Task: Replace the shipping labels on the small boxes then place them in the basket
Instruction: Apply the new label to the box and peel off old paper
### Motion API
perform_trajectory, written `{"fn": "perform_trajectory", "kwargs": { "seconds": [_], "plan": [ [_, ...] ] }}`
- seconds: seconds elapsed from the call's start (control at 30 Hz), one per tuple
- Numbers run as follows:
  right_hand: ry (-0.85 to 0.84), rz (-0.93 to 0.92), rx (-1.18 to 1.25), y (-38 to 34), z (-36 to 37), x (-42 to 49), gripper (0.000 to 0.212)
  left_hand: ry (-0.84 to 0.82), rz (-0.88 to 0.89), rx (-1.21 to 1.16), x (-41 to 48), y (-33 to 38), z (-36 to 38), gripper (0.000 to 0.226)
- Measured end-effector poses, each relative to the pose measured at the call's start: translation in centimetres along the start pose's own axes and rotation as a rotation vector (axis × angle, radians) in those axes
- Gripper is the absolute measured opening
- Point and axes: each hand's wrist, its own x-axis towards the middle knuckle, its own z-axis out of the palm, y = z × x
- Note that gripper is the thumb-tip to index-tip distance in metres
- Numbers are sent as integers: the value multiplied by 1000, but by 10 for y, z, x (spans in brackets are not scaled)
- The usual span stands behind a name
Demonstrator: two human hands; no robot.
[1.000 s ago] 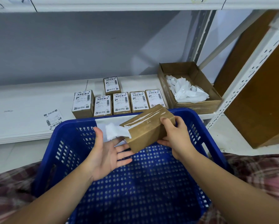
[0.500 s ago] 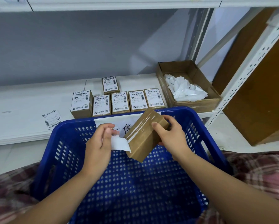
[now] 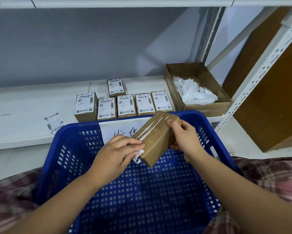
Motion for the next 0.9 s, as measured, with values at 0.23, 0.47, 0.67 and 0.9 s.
{"fn": "perform_trajectory", "kwargs": {
  "seconds": [0.23, 0.47, 0.67, 0.9],
  "plan": [
    [-75, 53, 21, -2, 0, -1, 23, 61, 86, 104, 4, 12, -2, 47],
    [-131, 67, -4, -3, -1, 2, 11, 67, 8, 46, 3, 23, -4, 28],
    [-110, 158, 126, -3, -8, 11, 23, 64, -230, -211, 1, 19, -11, 20],
    [-172, 85, 112, 2, -3, 9, 11, 221, -485, -316, 1, 11, -10, 22]
  ]
}}
